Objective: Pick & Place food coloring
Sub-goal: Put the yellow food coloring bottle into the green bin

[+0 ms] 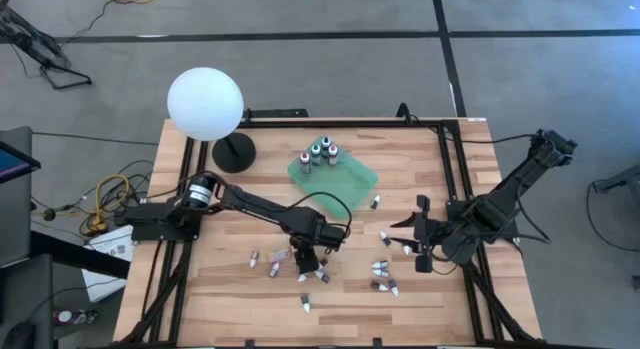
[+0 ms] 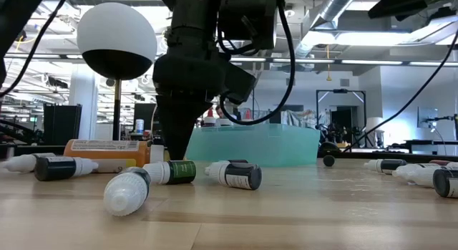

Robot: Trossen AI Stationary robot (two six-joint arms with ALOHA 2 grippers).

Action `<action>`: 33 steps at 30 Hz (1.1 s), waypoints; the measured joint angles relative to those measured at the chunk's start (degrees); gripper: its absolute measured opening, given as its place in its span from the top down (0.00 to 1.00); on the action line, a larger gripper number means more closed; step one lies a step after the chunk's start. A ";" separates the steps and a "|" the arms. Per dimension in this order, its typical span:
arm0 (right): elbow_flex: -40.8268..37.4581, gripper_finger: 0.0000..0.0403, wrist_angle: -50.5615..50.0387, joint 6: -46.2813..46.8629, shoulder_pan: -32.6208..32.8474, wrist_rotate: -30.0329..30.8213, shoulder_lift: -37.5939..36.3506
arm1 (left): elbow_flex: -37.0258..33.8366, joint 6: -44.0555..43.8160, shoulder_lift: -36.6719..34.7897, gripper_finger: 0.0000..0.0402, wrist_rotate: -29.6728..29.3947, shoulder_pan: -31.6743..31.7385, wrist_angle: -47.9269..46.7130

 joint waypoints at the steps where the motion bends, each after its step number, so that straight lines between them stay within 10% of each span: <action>1: -0.02 0.67 -0.03 -0.03 0.00 -0.01 0.14 | 0.00 -0.04 0.00 0.53 1.22 0.19 -0.18; 8: -0.01 0.67 0.07 -0.47 -1.34 0.05 2.60 | 0.00 -0.66 -0.02 0.46 8.74 1.48 -5.59; 33: 0.00 0.67 0.03 -0.91 -4.46 -0.14 4.48 | 0.00 0.72 -0.04 0.45 6.62 1.11 -5.87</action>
